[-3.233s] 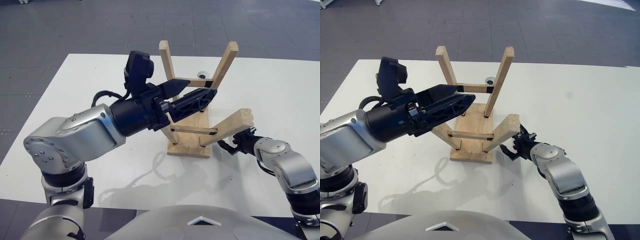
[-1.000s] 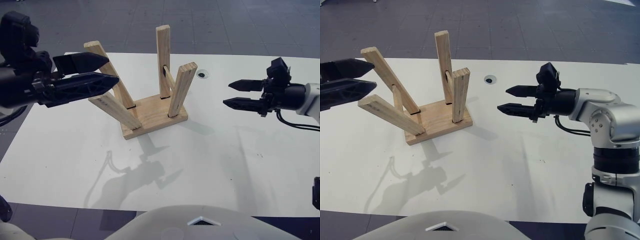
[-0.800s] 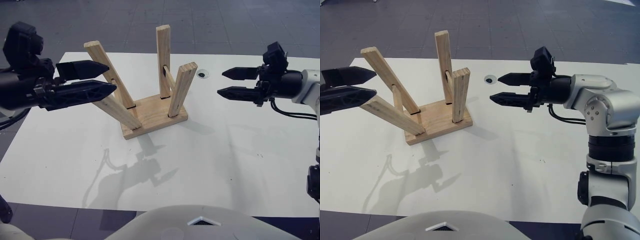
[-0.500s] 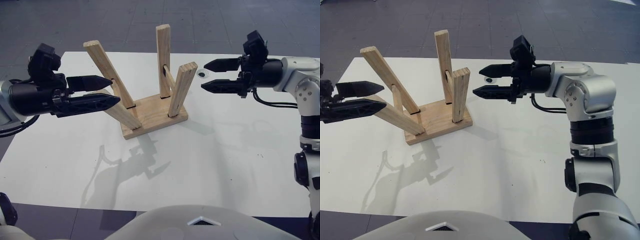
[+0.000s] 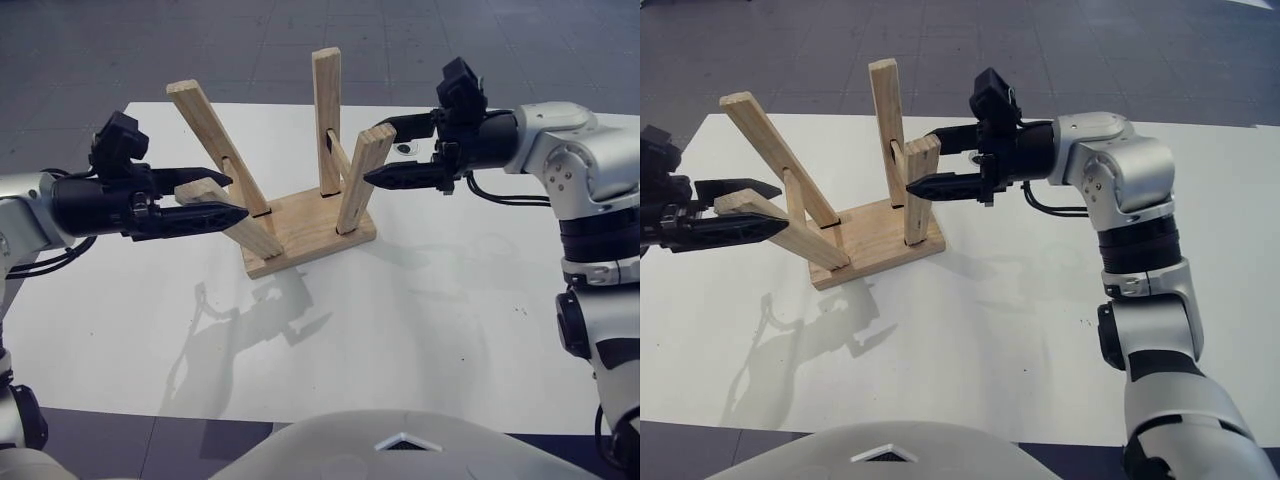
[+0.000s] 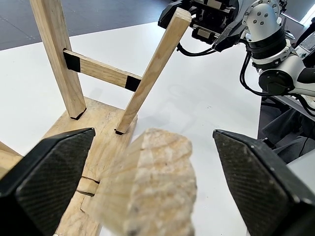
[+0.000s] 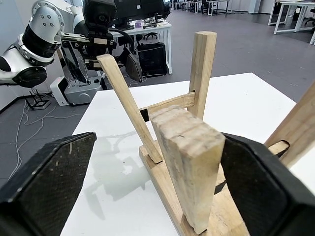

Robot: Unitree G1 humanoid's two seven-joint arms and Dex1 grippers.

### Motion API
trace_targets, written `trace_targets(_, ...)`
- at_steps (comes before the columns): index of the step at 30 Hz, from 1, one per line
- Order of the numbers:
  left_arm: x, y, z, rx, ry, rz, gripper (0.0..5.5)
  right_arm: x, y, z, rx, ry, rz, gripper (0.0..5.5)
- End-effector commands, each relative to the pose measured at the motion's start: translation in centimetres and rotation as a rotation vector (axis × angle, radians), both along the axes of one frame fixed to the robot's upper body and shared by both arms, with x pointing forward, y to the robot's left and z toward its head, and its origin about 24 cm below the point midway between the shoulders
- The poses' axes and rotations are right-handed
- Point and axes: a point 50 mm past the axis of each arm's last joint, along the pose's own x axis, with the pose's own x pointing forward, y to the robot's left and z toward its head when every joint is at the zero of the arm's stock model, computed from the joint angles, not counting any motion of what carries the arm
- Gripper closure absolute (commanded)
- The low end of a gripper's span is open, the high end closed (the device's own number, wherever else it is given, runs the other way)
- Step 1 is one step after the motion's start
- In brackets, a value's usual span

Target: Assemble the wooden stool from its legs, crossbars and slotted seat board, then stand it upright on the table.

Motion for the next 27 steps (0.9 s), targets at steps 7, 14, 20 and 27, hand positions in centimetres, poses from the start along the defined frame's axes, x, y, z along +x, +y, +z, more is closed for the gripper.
trace_targets(7,0.8,-0.7,0.0,-0.008,-0.005,-0.036,1.62,-0.6,0.3,-0.2,-0.017,-0.003,0.015,1.76)
trace_targets(14,0.7,-0.9,-0.5,-0.019,0.003,-0.049,2.96,-2.7,-1.3,0.1,-0.046,-0.008,0.016,3.29)
trace_targets(20,0.3,-1.1,-0.9,-0.052,0.020,-0.059,3.50,-4.3,-2.9,-0.3,-0.084,0.034,0.005,4.22)
trace_targets(27,-1.3,-2.4,-1.2,-0.123,0.085,-0.167,3.53,-6.1,-3.8,0.0,-0.095,0.106,0.042,4.27)
